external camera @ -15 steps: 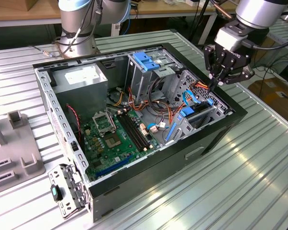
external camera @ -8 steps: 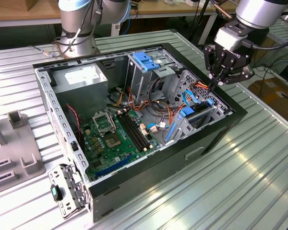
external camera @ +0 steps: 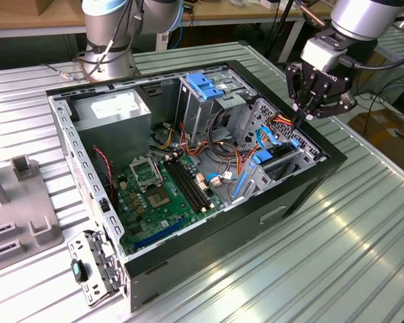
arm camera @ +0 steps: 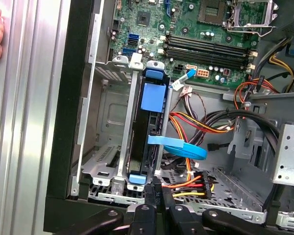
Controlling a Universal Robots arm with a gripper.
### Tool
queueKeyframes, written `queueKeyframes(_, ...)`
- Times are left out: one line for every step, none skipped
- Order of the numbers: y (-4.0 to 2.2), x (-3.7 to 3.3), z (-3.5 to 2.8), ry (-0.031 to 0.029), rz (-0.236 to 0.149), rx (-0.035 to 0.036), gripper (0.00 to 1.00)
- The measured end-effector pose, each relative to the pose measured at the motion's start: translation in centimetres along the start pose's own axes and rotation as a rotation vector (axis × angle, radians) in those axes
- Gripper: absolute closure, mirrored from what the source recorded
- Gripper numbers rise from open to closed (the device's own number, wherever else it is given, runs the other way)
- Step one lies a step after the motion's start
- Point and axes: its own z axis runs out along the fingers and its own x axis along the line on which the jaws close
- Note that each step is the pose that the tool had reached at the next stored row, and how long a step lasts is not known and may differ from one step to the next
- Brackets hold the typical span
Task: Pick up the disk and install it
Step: 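Insert the second disk wire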
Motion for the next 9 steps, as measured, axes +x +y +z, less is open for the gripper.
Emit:
queueKeyframes(0.0,0.0,0.0,0.0003,0.005,0.0,0.83)
queueKeyframes(0.0,0.0,0.01,0.001,0.018,-0.0001,0.83)
queueKeyframes(0.0,0.0,0.02,0.0016,0.027,-0.0001,0.83)
queueKeyframes(0.0,0.0,0.03,0.0023,0.04,-0.0002,0.83)
queueKeyframes(0.0,0.0,0.04,0.0031,0.052,-0.0003,0.83)
queueKeyframes(0.0,0.0,0.04,0.0036,0.059,-0.0003,0.83)
queueKeyframes(0.0,0.0,0.04,0.0038,0.063,-0.0003,0.83)
queueKeyframes(0.0,0.0,0.04,0.0038,0.063,-0.0003,0.83)
queueKeyframes(0.0,0.0,0.04,0.0037,0.063,-0.0003,0.83)
